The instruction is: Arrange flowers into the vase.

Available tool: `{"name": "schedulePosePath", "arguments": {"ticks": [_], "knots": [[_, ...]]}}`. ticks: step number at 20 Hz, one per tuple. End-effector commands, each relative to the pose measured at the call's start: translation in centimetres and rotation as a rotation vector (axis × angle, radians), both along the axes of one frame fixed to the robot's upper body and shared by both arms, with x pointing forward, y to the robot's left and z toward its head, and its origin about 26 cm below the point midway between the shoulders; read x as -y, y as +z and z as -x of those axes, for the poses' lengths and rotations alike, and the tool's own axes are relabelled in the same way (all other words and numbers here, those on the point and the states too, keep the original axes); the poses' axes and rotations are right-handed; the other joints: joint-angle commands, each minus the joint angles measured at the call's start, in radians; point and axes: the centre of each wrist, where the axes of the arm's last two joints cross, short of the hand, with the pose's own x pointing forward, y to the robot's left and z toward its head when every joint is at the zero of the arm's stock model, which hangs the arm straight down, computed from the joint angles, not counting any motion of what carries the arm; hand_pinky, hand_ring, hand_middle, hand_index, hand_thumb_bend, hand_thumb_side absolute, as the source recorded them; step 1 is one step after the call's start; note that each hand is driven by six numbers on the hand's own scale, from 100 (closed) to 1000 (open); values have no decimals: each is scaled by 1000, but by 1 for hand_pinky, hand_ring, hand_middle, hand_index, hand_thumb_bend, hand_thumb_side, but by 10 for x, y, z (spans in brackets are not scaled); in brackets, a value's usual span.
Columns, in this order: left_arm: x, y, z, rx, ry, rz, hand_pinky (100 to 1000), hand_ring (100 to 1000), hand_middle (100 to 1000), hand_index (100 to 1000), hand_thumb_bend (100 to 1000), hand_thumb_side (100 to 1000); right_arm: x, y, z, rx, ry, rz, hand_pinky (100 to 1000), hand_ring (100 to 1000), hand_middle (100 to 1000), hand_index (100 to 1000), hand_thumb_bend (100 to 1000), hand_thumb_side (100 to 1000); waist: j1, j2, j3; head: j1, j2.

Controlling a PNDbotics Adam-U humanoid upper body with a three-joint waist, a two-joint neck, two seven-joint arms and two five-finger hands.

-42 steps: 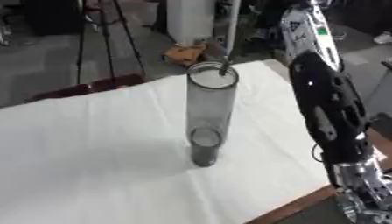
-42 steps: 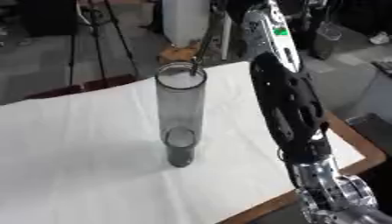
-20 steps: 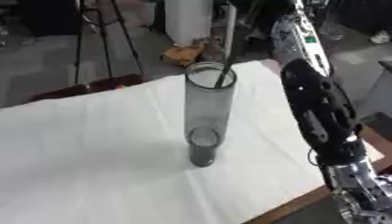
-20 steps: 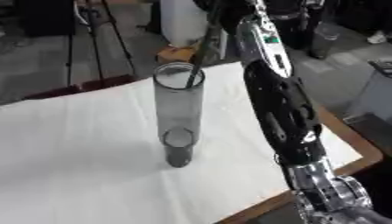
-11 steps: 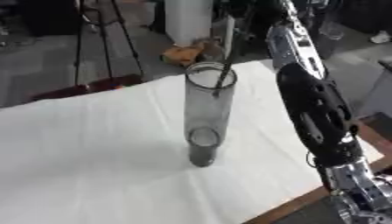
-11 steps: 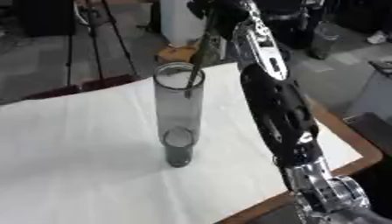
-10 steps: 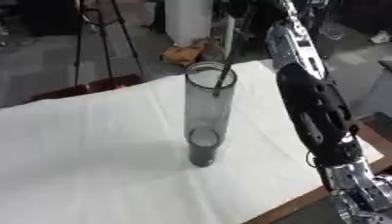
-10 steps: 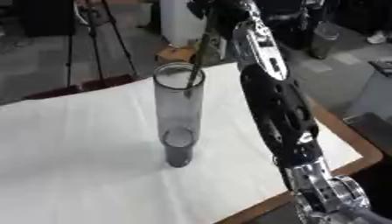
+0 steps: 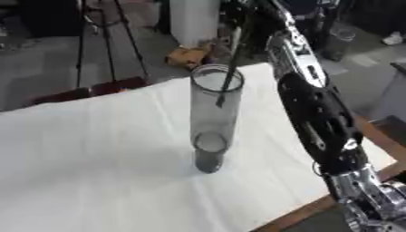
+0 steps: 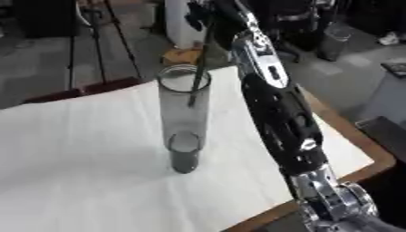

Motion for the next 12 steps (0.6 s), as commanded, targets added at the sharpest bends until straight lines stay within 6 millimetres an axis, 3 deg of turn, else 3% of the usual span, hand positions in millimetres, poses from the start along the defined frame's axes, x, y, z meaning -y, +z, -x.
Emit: {"name": "schedulePosePath", "arguments": {"ticks": [1,6,12], "knots": [[-2,7,1,20,0,-16,725,669,633,827,523,970,0,11,0,54,-1,42,100,102,100,175,444,429,6,-14,1,-2,-6],[-2,7,1,21,-1,-15,725,669,633,827,522,970,-1,7,-2,91,12,86,100,185,161,226,535,560,5,-12,0,-3,-6],[-2,7,1,22,-1,-15,725,669,633,827,522,970,-1,3,-5,104,17,110,100,193,168,232,543,576,5,-12,0,-3,-6]]}}
